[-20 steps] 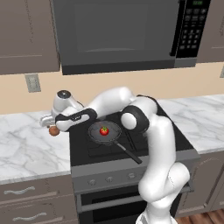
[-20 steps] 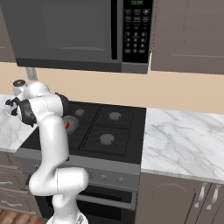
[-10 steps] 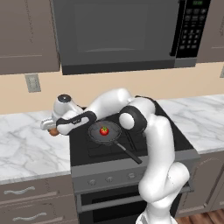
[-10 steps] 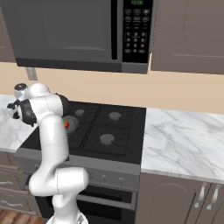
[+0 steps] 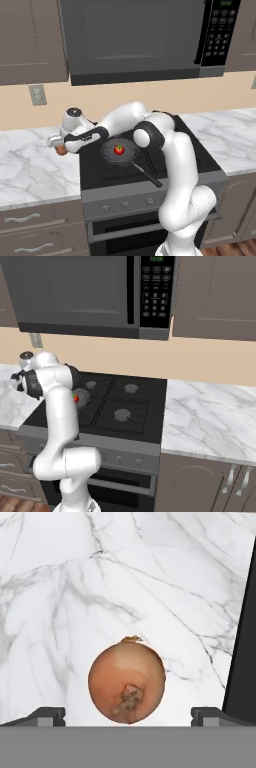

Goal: Place the pan on the front left burner on the stove. Then place the tomato and the onion in the pan and turn on the front left burner.

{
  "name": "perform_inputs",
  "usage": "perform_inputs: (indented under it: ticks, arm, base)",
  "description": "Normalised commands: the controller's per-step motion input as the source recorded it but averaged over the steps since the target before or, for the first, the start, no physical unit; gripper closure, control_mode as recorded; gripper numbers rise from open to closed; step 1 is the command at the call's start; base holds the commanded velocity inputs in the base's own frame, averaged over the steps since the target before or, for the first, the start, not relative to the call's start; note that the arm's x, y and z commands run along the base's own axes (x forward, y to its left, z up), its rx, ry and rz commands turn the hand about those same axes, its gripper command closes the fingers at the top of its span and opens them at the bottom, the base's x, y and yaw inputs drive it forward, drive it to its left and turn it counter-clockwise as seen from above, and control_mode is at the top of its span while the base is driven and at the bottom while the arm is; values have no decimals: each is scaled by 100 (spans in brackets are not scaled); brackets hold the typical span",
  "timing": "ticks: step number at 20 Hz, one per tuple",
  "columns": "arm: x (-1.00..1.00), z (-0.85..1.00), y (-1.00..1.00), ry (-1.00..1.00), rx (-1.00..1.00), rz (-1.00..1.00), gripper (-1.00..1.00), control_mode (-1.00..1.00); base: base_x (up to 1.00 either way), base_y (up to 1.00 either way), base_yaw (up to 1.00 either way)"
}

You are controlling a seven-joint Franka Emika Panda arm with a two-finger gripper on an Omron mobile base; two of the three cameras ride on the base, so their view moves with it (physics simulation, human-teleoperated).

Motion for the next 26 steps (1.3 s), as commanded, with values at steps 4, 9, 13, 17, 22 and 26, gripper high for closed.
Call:
perform_inputs:
  ticks: [4,9,13,17,22,26]
  arm:
    - [17,0,7,5,0,0,-100,-100]
    - [10,0,9,6,0,0,-100,-100]
    - [0,0,4,4,0,0,-100,-100]
    - [0,-2,0,3,0,0,-100,-100]
    - [0,-6,0,1,0,0,-100,-100]
    - [0,0,0,0,0,0,-100,-100]
  base:
    - [0,0,0]
    - [0,0,0]
    - [0,0,0]
    - [0,0,0]
    - [0,0,0]
    - [0,0,0]
